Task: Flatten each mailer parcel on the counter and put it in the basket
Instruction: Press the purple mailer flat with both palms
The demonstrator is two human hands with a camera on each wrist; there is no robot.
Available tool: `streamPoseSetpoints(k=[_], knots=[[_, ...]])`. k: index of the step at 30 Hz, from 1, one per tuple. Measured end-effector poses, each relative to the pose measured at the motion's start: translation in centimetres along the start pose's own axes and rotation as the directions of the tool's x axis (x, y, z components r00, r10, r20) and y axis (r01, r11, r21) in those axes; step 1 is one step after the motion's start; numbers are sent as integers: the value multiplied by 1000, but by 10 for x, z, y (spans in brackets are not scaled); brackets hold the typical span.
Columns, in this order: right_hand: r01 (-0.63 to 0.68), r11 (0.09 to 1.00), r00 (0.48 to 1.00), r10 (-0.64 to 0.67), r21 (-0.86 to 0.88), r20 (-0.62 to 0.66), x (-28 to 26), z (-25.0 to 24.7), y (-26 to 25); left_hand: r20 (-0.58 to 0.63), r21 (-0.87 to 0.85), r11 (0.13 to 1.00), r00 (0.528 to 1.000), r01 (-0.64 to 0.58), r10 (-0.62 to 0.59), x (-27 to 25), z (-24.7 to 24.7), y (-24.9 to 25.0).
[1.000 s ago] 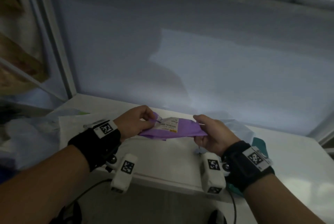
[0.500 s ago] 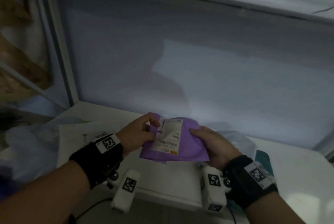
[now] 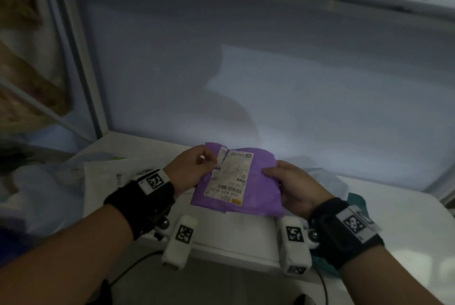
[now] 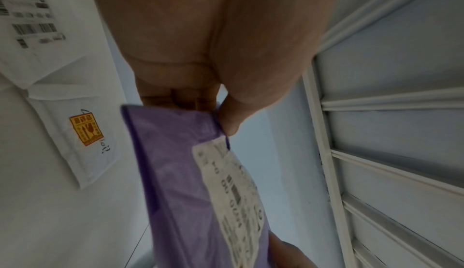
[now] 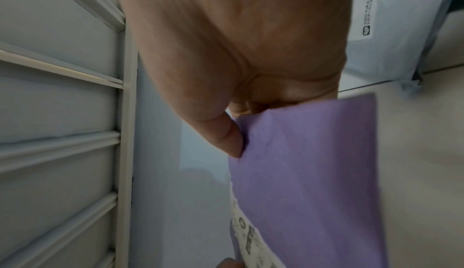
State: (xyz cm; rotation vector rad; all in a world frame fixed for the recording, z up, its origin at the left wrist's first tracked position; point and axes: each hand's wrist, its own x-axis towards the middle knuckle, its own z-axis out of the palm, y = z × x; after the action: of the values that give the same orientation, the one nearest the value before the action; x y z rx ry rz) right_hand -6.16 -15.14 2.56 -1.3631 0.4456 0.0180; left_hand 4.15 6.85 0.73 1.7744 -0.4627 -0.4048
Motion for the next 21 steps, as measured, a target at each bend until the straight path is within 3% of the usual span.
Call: streamPoseSetpoints(k=[3, 7, 13, 18, 21], knots=[[9, 1000, 1000, -9, -15, 12, 3, 2, 4, -23, 32, 999, 999, 28, -27, 2, -1, -5], [-76, 990, 995, 68, -122, -67, 18, 0, 36, -33, 109, 983, 989, 146, -144, 8, 3, -32], [-168, 936, 985, 175, -309, -7, 46, -13, 83, -31, 321, 908, 961, 271, -276, 20, 20, -90], [-200, 731, 978, 193, -652, -83, 61, -19, 104, -21, 470, 839, 954, 274, -300, 33, 28, -112], [-237, 640, 969, 207, -731, -133, 64, -23, 112, -8, 531, 811, 959, 246, -285, 36, 34, -116]])
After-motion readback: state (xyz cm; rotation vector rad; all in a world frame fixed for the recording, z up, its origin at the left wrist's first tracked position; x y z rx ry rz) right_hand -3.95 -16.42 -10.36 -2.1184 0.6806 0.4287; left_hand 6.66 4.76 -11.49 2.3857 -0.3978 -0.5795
